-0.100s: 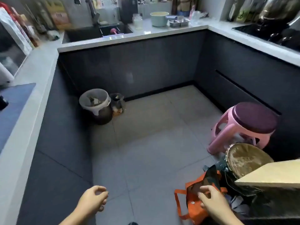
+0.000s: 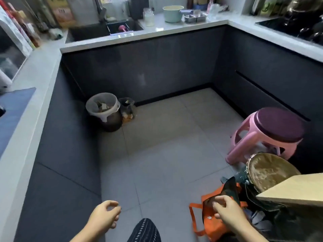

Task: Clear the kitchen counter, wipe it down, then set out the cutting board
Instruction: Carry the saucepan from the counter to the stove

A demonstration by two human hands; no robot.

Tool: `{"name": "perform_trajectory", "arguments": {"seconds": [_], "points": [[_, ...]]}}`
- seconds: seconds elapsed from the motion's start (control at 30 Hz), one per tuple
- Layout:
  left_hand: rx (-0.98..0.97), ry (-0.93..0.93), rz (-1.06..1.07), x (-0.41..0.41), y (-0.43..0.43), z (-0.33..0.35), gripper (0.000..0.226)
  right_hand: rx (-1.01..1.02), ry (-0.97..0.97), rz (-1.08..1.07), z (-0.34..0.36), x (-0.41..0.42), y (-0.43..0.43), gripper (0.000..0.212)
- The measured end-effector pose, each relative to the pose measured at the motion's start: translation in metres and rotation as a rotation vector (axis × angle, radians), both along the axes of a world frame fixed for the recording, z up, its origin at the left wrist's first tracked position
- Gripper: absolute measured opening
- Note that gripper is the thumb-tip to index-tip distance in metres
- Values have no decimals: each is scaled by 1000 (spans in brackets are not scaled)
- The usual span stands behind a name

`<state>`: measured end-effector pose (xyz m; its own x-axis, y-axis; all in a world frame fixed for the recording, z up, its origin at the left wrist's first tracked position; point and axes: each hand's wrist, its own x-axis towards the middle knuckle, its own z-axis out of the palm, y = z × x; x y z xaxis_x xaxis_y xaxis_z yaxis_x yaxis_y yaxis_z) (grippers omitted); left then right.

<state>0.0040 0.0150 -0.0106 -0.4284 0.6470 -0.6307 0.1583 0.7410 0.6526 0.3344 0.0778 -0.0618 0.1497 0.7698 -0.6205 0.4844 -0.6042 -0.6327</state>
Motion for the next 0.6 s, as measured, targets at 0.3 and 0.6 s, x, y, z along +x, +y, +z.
{"name": "perform_trajectory", "arguments": {"seconds": [0.3,0.6], "points": [[-84,-100,143,-53,118,-39,11,42,120,10,-4,-69,154,12],[-134,-16,-70,-108,344,-45,9,44,44,-133,9,-88,331,10]]}}
